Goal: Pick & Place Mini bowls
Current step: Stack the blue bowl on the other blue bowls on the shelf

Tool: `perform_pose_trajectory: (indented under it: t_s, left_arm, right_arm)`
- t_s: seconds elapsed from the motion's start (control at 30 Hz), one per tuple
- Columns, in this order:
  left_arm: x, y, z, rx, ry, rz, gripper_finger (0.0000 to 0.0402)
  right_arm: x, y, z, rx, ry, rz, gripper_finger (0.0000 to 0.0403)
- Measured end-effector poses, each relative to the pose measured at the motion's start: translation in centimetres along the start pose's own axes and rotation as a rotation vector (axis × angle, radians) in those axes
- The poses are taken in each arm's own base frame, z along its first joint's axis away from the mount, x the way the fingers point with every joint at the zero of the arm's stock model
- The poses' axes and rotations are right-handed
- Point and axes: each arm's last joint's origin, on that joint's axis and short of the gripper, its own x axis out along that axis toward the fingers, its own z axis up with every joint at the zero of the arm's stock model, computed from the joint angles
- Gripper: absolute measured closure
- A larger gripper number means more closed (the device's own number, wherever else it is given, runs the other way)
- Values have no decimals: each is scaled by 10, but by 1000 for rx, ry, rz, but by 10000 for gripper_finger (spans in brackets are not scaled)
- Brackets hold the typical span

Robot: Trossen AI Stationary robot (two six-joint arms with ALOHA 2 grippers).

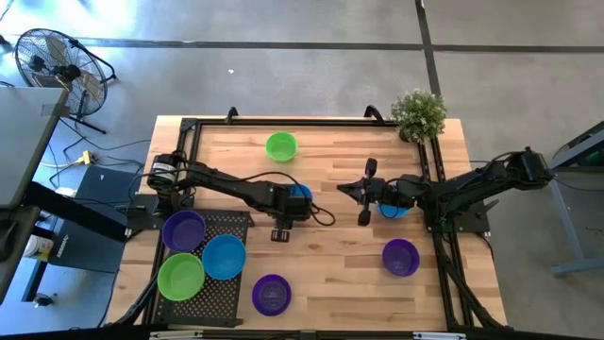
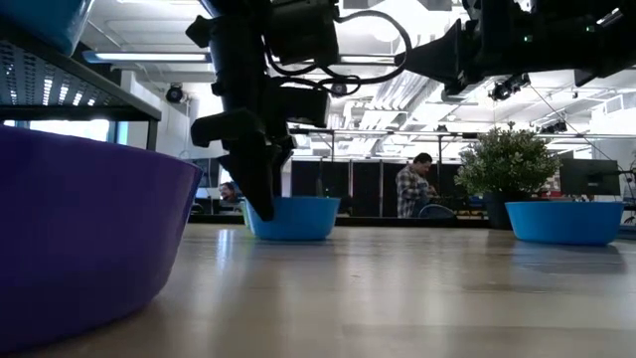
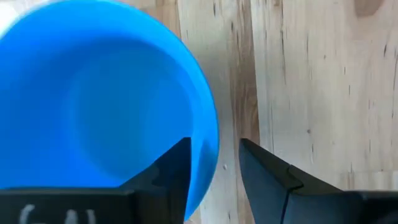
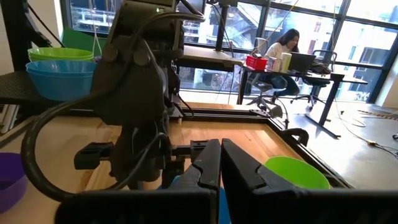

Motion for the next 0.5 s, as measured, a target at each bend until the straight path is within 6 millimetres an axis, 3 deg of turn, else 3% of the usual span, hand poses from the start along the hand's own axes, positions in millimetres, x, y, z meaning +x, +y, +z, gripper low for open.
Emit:
perform_pose_trajectory:
  t_s: [0.1, 0.27, 0.4, 0.5]
  left_arm:
    - [0, 0, 1, 16, -10, 1, 303]
    - [0, 0, -1, 60, 5, -6, 386]
    - [-3, 0, -2, 88, 35, 7, 389]
    - [-17, 3, 7, 94, 45, -5, 397]
  right_arm:
    - [0, 0, 0, 0, 0, 0, 401]
    - [0, 0, 0, 0, 0, 0, 401]
    - [0, 0, 0, 0, 0, 0, 402]
    - [0, 0, 0, 0, 0, 0, 401]
